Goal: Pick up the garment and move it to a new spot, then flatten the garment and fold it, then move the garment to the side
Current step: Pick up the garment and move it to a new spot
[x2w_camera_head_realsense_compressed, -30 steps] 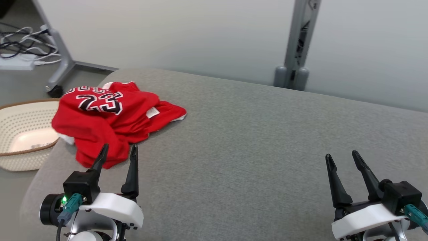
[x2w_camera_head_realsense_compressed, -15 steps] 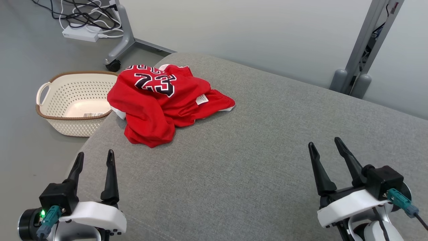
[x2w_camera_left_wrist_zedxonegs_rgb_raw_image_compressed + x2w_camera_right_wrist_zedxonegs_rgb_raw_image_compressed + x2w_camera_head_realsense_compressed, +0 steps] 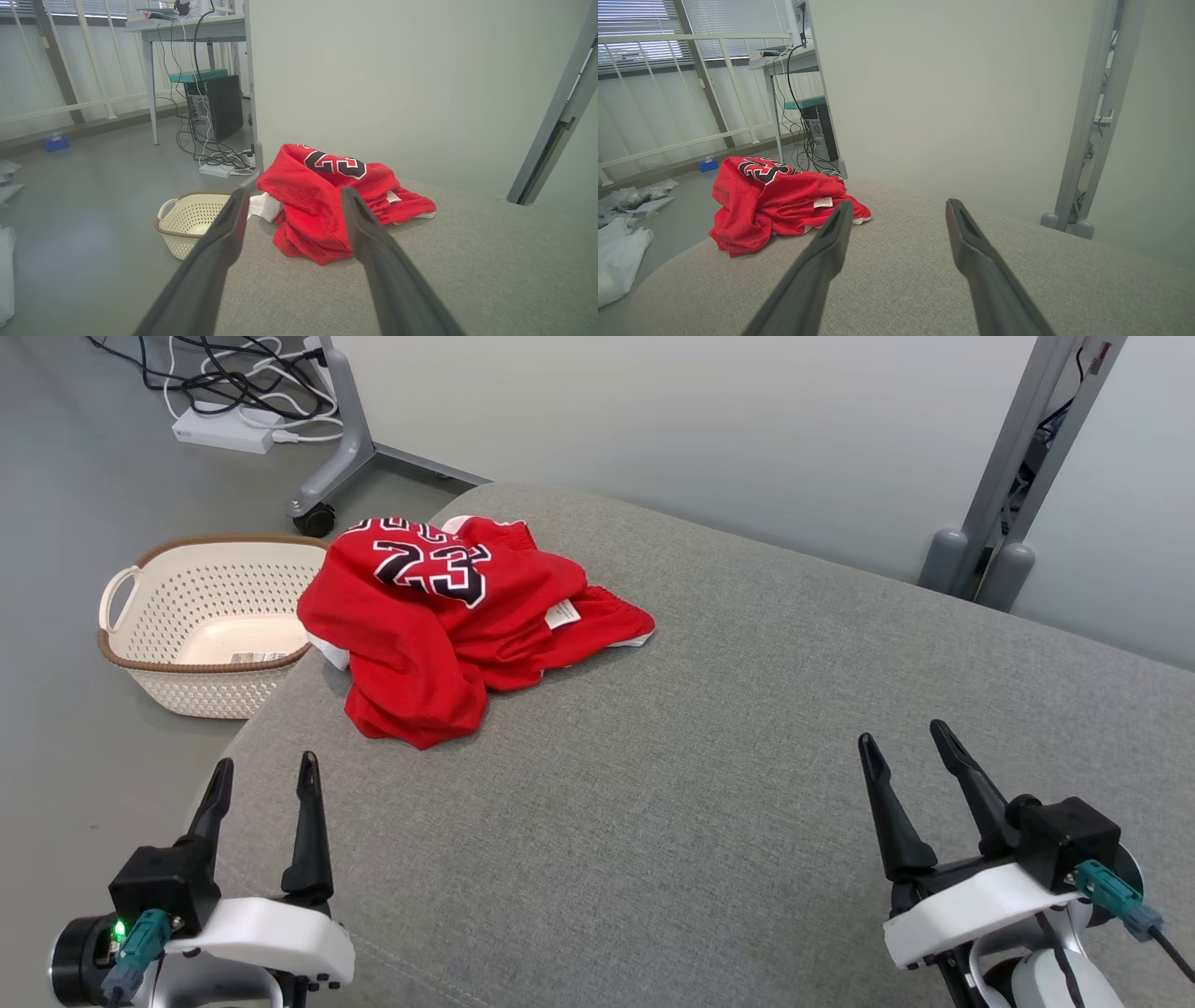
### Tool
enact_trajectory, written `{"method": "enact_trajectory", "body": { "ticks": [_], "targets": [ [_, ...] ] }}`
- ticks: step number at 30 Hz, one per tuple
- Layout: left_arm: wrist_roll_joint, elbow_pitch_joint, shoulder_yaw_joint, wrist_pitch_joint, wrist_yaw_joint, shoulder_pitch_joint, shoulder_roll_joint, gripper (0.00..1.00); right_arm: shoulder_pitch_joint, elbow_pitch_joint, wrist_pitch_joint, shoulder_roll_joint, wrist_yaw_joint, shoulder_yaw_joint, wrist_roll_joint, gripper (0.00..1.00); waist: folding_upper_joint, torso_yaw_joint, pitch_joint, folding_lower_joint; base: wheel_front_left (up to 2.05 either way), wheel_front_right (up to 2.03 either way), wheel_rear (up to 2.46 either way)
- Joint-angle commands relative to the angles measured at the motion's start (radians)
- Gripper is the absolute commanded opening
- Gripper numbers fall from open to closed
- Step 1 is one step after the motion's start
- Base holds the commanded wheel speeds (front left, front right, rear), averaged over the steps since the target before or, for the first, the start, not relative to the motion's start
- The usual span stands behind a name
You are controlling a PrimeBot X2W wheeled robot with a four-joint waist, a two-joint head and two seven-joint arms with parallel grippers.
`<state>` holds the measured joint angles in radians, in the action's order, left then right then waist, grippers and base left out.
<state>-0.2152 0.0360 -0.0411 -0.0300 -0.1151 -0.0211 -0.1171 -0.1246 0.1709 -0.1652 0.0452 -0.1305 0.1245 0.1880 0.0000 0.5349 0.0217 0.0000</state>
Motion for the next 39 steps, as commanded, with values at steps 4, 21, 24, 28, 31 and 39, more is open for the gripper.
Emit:
{"method": "enact_trajectory", "body": {
  "ticks": [4,21,24,28,31,39],
  "targets": [
    [-0.004,0.035,0.001,-0.006,0.010,0.047,-0.021,1.00,0.007,0.000,-0.009,0.008,0.000,-0.007,0.007,1.00,0.0000,-0.002,-0.005,0.0000,0.00,0.00,0.00],
    [0.010,0.022,0.013,0.138,0.086,0.555,-0.164,1.00,0.042,-0.078,0.013,0.009,0.000,-0.023,-0.020,1.00,0.0000,-0.131,0.054,0.0000,0.00,0.00,0.00],
    [-0.018,-0.086,0.022,0.171,0.109,0.628,-0.178,1.00,0.017,-0.101,0.030,0.009,0.000,-0.009,-0.036,1.00,0.0000,-0.196,0.107,0.0000,0.00,0.00,0.00],
    [-0.038,-0.205,0.014,0.206,0.136,0.684,-0.194,1.00,-0.004,-0.115,0.039,0.009,0.000,0.001,-0.048,1.00,0.0000,-0.254,0.161,0.0000,0.00,0.00,0.00],
    [-0.052,-0.334,0.005,0.245,0.162,0.721,-0.211,1.00,-0.024,-0.119,0.039,0.008,0.000,0.012,-0.053,1.00,0.0000,-0.304,0.210,0.0000,0.00,0.00,0.00],
    [-0.081,-0.663,0.023,0.312,0.169,0.761,-0.259,1.00,-0.063,-0.111,0.028,0.008,0.000,0.029,-0.050,1.00,0.0000,-0.398,0.298,0.0000,0.00,0.00,0.00]
  ]
}}
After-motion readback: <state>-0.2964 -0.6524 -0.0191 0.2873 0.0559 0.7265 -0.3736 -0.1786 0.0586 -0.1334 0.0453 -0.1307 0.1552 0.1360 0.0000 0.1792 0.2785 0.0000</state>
